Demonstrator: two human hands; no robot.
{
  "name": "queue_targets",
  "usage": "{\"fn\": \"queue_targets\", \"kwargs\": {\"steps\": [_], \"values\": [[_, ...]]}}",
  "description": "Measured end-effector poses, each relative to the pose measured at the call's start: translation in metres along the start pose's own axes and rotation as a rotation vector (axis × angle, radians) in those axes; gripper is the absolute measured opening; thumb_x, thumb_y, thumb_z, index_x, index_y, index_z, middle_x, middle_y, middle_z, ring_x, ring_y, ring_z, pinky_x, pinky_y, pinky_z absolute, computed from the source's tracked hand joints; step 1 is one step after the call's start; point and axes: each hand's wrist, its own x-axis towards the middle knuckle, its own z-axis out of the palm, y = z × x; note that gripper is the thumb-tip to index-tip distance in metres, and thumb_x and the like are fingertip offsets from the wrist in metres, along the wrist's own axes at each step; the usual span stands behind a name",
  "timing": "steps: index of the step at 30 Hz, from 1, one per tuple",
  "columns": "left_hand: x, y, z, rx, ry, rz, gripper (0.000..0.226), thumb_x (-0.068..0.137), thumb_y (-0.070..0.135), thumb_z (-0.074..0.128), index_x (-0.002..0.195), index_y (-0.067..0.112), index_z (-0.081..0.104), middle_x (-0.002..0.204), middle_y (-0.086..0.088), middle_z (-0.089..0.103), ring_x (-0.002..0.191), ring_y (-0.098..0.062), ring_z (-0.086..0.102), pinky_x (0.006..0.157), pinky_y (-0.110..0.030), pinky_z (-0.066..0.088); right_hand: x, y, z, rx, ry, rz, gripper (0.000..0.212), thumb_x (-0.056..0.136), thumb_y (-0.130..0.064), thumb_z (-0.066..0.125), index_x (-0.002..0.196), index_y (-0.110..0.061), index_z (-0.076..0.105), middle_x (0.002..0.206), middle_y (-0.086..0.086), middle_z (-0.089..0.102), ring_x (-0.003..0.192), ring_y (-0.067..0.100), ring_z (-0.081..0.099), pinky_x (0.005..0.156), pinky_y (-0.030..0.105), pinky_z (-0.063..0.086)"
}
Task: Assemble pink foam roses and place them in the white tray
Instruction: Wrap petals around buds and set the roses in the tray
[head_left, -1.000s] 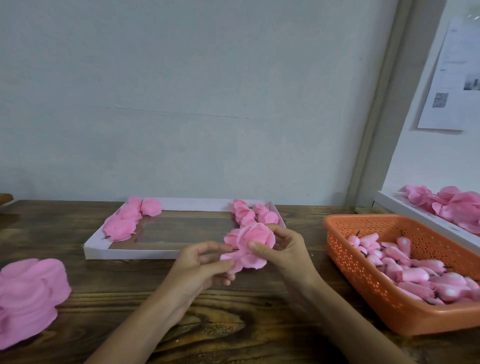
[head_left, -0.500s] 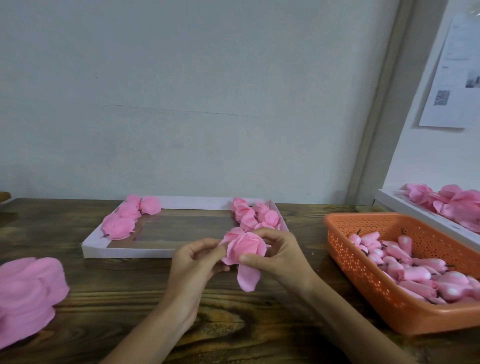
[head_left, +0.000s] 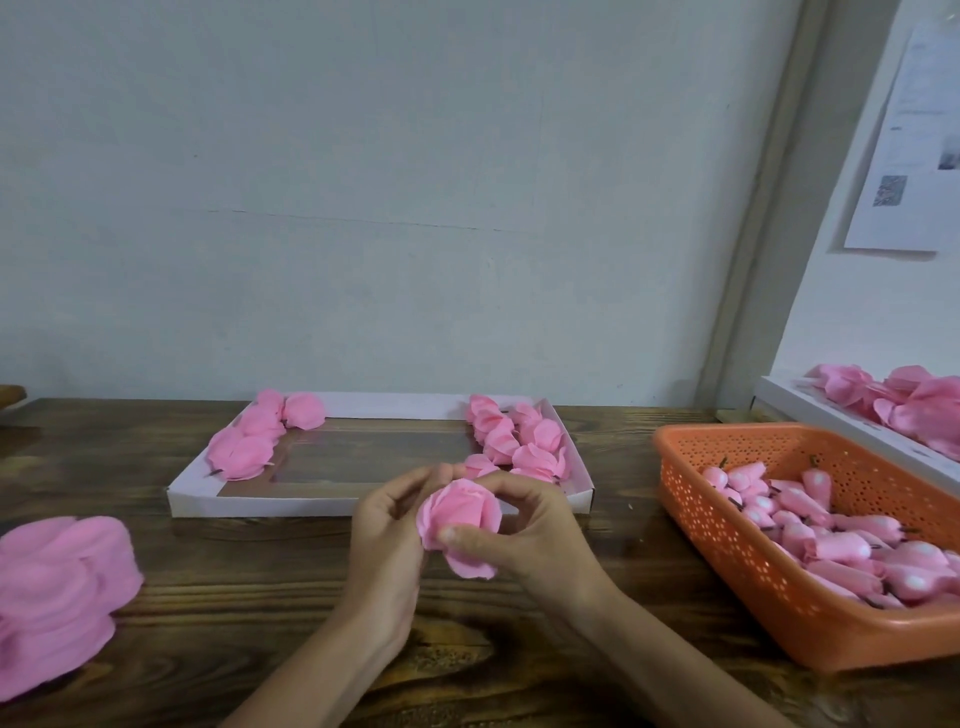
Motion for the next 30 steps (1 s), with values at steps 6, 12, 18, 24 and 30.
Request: {"fn": "queue_targets", "kwargs": {"steps": [6, 12, 18, 24, 30], "values": [[-0.012, 0.001, 0.014, -0.106, 0.166, -0.113, 0.046, 0.099, 0.046, 0.059, 0.106, 0.003, 0.075, 0.106, -0.016, 0.075, 0.101, -0.03, 0.075, 0.084, -0.054, 0.062, -0.001, 0.008, 0.012, 0.077, -0.021, 0.024, 0.027, 0.076, -0.017, 0.093, 0.099, -0.015, 0.079, 0.122, 0.005, 0.075, 0.102, 0.026, 0.076, 0.079, 0.031, 0.061], [-0.011, -0.001, 0.013, -0.117, 0.035, -0.174, 0.066, 0.103, 0.059, 0.041, 0.089, 0.003, 0.075, 0.099, -0.019, 0.076, 0.101, -0.032, 0.076, 0.076, -0.045, 0.06, 0.0, 0.012, 0.012, 0.019, 0.039, -0.004, 0.046, 0.068, -0.015, 0.097, 0.101, -0.019, 0.066, 0.111, 0.01, 0.077, 0.102, 0.028, 0.077, 0.08, 0.036, 0.062], [-0.007, -0.008, 0.01, -0.153, 0.054, -0.195, 0.064, 0.103, 0.054, 0.046, 0.062, 0.011, 0.068, 0.086, -0.017, 0.075, 0.09, -0.029, 0.077, 0.067, -0.039, 0.06, -0.004, 0.011, 0.017, -0.011, 0.065, -0.026, 0.028, 0.069, -0.012, 0.094, 0.079, -0.015, 0.068, 0.099, 0.005, 0.076, 0.09, 0.031, 0.076, 0.085, 0.052, 0.063], [-0.002, -0.006, 0.008, -0.191, 0.273, -0.269, 0.059, 0.101, 0.057, 0.051, 0.077, 0.006, 0.069, 0.098, -0.029, 0.074, 0.092, -0.043, 0.076, 0.07, -0.047, 0.064, -0.008, 0.01, 0.021, -0.108, 0.099, 0.053, 0.038, 0.07, -0.005, 0.094, 0.102, -0.018, 0.078, 0.115, -0.001, 0.075, 0.1, 0.028, 0.071, 0.087, 0.042, 0.063], [0.006, -0.003, 0.001, -0.292, 0.31, -0.397, 0.075, 0.099, 0.065, 0.045, 0.101, -0.005, 0.074, 0.106, -0.031, 0.075, 0.096, -0.048, 0.074, 0.092, -0.063, 0.057, -0.017, 0.015, 0.03, -0.162, 0.162, 0.07, 0.048, 0.068, 0.003, 0.09, 0.106, -0.017, 0.068, 0.097, 0.004, 0.074, 0.089, 0.015, 0.072, 0.078, 0.029, 0.062]]}}
